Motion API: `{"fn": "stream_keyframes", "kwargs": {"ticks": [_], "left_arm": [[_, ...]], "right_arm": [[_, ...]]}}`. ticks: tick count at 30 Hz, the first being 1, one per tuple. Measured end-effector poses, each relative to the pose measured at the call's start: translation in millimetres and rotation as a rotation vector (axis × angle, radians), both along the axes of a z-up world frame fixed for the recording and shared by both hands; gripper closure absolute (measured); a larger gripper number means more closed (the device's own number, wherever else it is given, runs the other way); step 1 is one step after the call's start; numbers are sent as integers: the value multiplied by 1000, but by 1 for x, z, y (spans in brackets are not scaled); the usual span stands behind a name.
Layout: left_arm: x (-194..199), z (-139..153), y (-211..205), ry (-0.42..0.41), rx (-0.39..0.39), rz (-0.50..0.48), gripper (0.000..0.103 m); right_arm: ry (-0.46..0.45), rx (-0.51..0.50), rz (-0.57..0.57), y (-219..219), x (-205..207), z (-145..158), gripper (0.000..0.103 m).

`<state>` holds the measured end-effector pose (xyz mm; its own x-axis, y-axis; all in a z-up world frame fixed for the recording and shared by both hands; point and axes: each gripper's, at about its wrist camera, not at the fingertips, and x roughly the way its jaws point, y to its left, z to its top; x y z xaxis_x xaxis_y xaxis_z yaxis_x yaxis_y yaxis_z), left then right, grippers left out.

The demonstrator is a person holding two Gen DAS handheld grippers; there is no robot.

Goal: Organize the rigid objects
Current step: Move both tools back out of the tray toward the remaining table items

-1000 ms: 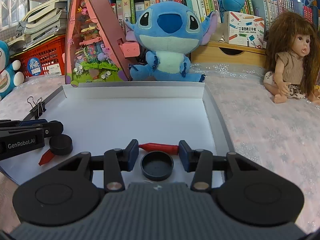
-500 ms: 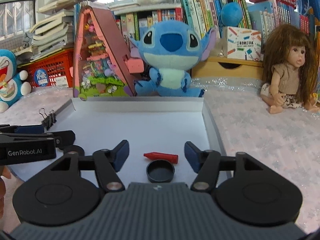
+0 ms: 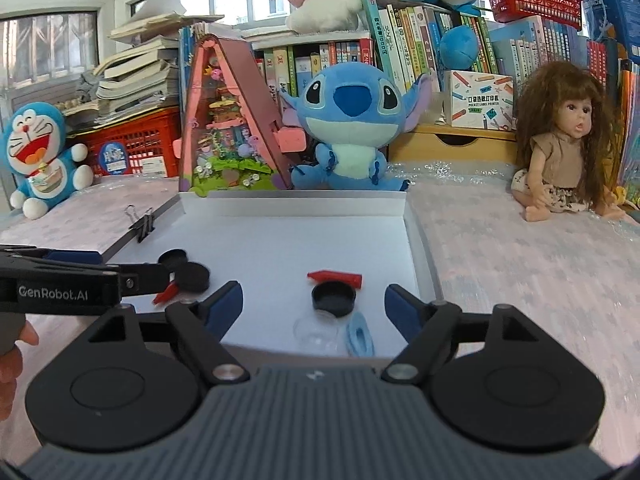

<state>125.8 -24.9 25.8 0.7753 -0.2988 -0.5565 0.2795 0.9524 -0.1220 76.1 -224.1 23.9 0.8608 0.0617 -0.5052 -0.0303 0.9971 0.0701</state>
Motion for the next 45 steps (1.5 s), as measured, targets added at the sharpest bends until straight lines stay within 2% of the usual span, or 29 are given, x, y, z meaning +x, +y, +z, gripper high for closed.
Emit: {"fn": "stream_keyframes", "kwargs": {"ticks": [8, 19, 26, 34, 40, 42, 45], "left_arm": [[-33, 2, 4, -36, 20, -22, 12], [-73, -8, 16, -42, 74, -33, 12], [-88, -16, 27, -27, 77, -21, 12], [-93, -17, 35, -13, 37, -17, 14], [-99, -8, 34, -16, -23, -72, 36], [-104, -5, 32, -24, -46, -112, 44], [-110, 0, 24, -36, -67, -184, 48]], "right_arm": [[-26, -18, 40, 9, -36, 1, 16], [-19, -11, 83, 24, -84, -9, 16], [-48, -45, 102, 42, -111, -16, 16], [-16, -37, 136, 56, -114, -25, 18], [7, -4, 152, 60, -112, -29, 32], [16, 3, 150, 60, -110, -30, 43], [31, 1, 147, 59, -108, -32, 58]]}}
